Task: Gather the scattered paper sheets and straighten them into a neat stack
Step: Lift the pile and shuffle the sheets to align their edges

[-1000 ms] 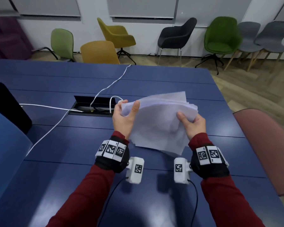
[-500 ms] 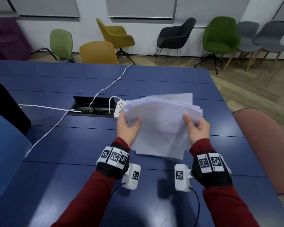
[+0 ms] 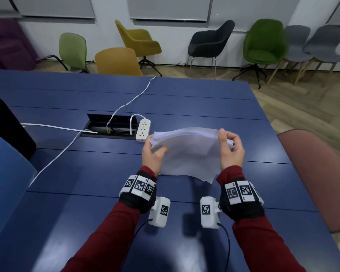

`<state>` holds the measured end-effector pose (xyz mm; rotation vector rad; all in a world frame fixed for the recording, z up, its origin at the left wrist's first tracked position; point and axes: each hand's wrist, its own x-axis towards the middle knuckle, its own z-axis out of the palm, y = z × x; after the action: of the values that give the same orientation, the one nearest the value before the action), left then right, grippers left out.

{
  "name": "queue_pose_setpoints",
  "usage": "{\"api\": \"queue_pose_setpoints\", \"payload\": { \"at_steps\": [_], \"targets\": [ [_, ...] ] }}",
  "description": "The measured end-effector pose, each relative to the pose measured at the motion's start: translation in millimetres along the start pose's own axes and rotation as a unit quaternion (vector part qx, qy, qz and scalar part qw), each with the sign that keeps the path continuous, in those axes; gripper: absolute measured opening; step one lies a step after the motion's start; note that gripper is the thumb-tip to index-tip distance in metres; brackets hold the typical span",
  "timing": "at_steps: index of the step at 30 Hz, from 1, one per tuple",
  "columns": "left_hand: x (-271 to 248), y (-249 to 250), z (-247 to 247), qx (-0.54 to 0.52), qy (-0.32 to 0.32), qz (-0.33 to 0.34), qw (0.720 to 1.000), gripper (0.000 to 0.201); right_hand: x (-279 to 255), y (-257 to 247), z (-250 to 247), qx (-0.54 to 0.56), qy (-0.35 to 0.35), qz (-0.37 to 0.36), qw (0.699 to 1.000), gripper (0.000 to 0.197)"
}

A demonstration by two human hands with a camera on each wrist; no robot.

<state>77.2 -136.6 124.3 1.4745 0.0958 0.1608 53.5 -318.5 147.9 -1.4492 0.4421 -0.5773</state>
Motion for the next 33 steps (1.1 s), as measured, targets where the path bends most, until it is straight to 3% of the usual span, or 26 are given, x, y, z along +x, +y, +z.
{"api": "queue_pose_setpoints", "payload": {
  "at_steps": [3, 9, 11, 14, 16, 18, 19, 21, 24, 27, 30, 33],
  "targets": [
    [4.9, 1.2, -1.2, -0.001, -0.007, 0.001, 1.0, 0.022, 6.3, -5.1, 5.2, 0.011, 0.018, 0.0, 1.0, 0.021],
    [12.8, 1.1, -5.1, 0.024, -0.057, -0.005, 0.998, 0.058, 15.1, -0.1, 10.3, -0.007, 0.031, -0.025, 0.999, 0.022],
    [16.2, 0.4, -5.8, 0.018, -0.055, -0.003, 0.998, 0.059, 18.2, 5.6, 8.7, -0.004, 0.054, -0.036, 0.998, 0.021],
    [17.6, -0.7, -3.5, -0.012, -0.037, -0.008, 0.999, 0.046, 20.7, 10.6, 8.4, 0.041, 0.072, -0.024, 0.996, 0.021],
    [16.7, -2.2, -1.0, 0.002, -0.03, -0.008, 1.0, 0.034, 20.9, 11.3, 8.6, 0.054, 0.045, -0.013, 0.997, 0.019],
    [19.1, -4.3, -0.6, 0.027, -0.02, -0.011, 0.999, 0.038, 20.8, 12.9, 5.5, 0.026, -0.013, 0.0, 1.0, 0.007],
    [18.7, -2.1, -0.5, 0.028, -0.024, -0.026, 0.999, 0.049, 20.5, 16.3, 2.5, 0.003, -0.051, 0.01, 0.999, 0.012],
    [18.9, -1.3, -1.6, 0.033, -0.048, -0.067, 0.996, 0.067, 20.6, 28.5, -6.5, -0.038, -0.116, 0.029, 0.992, 0.04],
    [19.6, -6.7, -5.2, 0.043, -0.089, -0.075, 0.992, 0.053, 20.8, 42.4, -21.5, -0.051, -0.128, 0.057, 0.989, 0.059],
    [15.7, -5.9, -5.6, 0.072, -0.11, -0.052, 0.99, 0.022, 23.1, 47.2, -27.9, -0.081, -0.126, 0.07, 0.986, 0.038],
    [16.0, -5.6, -3.3, 0.076, -0.097, -0.032, 0.992, 0.023, 25.1, 37.2, -29.2, -0.061, -0.124, 0.064, 0.988, 0.017],
    [9.7, 4.3, 3.1, 0.059, -0.082, -0.013, 0.995, 0.036, 24.9, 22.7, -34.0, -0.003, -0.12, 0.05, 0.991, 0.024]
  ]
}}
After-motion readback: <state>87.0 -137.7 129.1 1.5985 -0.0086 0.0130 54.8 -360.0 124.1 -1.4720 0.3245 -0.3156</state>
